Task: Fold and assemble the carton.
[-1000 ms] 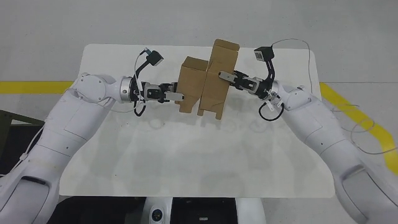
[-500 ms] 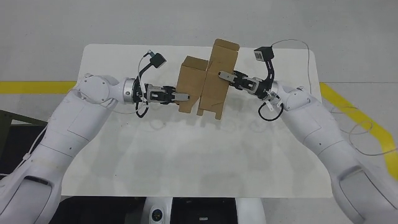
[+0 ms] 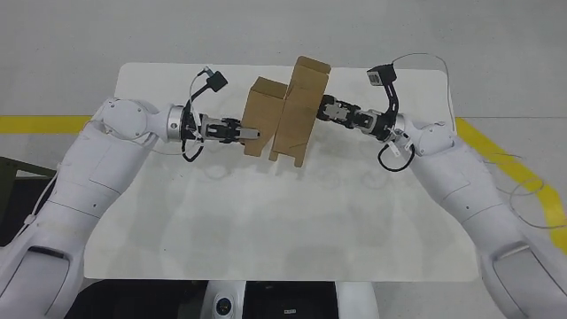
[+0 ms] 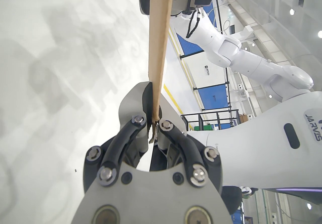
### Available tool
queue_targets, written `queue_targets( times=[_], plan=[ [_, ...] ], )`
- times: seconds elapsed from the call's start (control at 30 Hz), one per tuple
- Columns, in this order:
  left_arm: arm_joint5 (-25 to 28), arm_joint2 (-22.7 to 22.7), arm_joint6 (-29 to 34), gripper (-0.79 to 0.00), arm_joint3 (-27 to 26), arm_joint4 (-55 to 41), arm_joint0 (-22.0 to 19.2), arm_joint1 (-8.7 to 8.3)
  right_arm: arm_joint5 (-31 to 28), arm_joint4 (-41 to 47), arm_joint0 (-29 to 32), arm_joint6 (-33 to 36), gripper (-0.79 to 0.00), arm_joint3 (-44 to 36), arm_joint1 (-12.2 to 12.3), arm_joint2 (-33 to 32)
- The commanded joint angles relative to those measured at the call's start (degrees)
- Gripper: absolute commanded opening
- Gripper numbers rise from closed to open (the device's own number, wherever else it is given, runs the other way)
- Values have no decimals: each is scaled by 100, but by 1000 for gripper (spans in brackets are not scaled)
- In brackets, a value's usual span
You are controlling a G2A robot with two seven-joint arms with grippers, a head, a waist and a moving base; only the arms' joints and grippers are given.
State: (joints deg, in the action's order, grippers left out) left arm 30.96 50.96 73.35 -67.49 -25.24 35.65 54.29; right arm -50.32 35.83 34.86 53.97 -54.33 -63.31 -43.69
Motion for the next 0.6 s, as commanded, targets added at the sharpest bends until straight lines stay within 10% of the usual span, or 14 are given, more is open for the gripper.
queue_targets(
  times=[0.0, 0.57],
  plan=[
    [-148, -5, 146, -785, 7, -25, -54, -22, 179, -158, 34, 179, 0, -65, 135, -166],
    [-1104, -525, 1107, -785, -781, -397, -254, -558, 1487, -201, 694, 1488, 0, -1092, 911, -1089]
  ],
)
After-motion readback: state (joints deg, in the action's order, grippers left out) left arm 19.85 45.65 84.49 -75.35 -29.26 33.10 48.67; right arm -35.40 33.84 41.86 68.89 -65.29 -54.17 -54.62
